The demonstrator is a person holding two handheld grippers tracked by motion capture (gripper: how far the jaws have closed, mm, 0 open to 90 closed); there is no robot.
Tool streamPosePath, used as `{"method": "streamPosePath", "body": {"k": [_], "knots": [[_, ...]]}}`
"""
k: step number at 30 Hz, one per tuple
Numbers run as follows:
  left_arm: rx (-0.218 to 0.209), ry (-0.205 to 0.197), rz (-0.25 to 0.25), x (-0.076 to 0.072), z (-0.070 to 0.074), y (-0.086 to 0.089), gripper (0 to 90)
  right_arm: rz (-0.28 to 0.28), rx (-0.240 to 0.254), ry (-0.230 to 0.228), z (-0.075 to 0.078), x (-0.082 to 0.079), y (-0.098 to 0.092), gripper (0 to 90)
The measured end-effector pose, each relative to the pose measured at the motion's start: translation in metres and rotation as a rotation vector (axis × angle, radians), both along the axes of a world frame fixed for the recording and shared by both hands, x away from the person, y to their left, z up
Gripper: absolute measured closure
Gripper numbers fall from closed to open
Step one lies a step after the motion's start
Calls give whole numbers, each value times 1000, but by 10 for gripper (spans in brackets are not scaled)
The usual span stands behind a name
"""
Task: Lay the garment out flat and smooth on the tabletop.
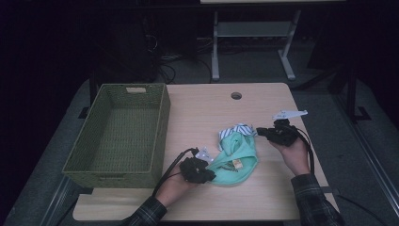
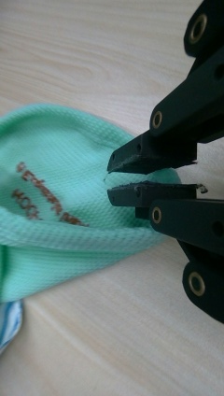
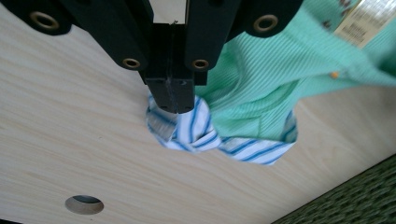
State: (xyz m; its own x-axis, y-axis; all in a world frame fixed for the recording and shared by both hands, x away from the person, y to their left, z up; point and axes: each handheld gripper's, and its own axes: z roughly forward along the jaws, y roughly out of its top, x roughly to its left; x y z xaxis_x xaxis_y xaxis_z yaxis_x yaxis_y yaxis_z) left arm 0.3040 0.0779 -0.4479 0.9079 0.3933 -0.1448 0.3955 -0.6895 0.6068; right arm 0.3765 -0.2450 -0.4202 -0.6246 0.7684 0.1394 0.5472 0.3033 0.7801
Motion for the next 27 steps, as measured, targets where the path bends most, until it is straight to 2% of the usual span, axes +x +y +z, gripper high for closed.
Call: {"method": "streamPosePath", "body": {"k": [5,7,8,13,14,21,25,27], "knots": [[-25,-20,5,1,11,2,812,37,5,-3,1,-18,0,900],[-33,-28,18,3,14,2,812,47,7,-5,2,-22,1,900],[-29,-36,19,5,16,3,812,70,5,-12,2,-28,4,900],[-63,-41,52,13,22,2,840,88,-1,-15,-1,-39,8,900],[-62,-45,54,16,24,1,889,97,1,-8,-4,-43,11,900],[-82,-58,94,37,30,-4,896,144,0,12,-10,-57,21,900],[-59,-91,94,50,32,-11,895,166,-6,26,-15,-67,25,900],[-75,-86,106,55,31,-15,896,180,-4,31,-18,-72,25,900]]}}
